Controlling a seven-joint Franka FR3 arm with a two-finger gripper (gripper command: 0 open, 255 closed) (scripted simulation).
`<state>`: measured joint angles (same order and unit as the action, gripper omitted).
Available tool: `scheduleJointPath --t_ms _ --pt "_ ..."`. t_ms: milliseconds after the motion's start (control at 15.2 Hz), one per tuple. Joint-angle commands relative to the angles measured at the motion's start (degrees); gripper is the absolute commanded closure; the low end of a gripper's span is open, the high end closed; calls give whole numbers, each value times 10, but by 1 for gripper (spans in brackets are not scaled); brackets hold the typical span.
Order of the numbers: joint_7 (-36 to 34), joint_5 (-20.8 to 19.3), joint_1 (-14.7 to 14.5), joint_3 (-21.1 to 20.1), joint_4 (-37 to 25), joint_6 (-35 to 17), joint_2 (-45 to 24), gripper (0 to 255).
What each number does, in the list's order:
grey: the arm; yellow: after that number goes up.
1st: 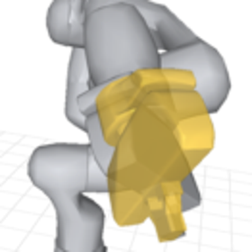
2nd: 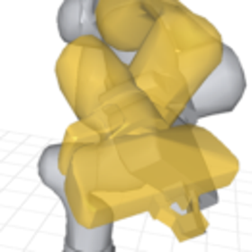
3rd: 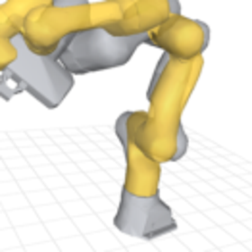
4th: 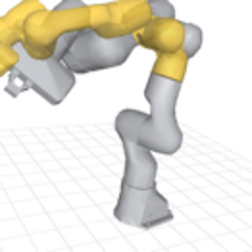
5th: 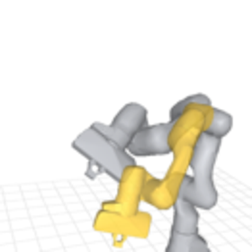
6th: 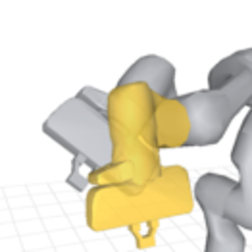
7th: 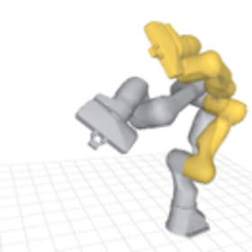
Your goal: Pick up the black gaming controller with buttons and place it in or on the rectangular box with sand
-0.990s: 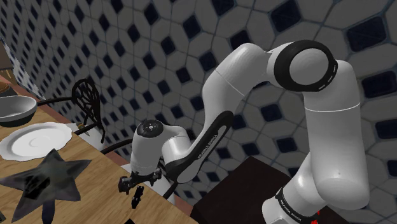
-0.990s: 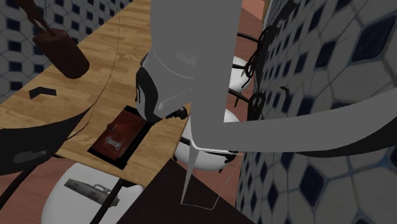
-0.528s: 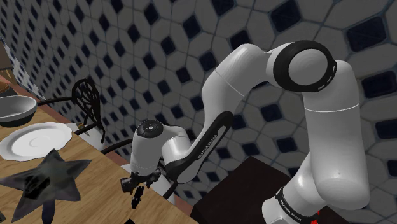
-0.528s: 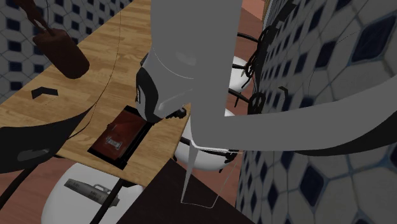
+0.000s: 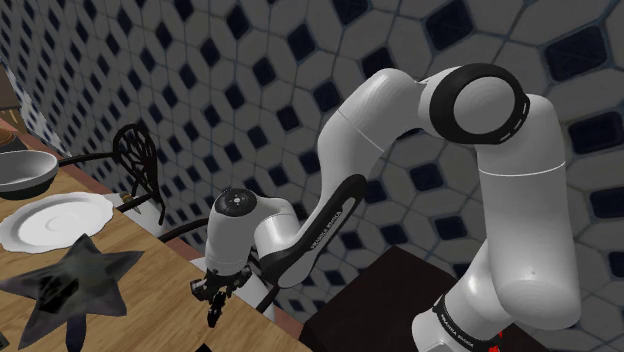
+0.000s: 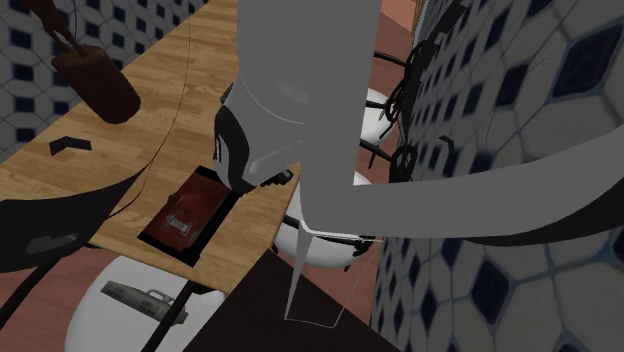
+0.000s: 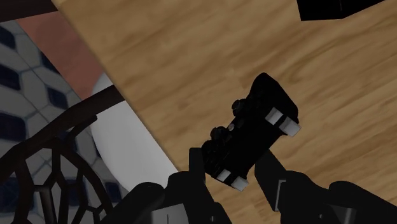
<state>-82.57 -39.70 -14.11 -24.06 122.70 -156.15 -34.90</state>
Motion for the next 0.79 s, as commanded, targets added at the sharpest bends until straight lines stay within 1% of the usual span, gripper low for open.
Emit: scheduleJointPath --t_ms 0,726 --pt "0 0 -1 -1 0 -1 -1 255" --pt "51 67 50 -65 24 49 74 255"
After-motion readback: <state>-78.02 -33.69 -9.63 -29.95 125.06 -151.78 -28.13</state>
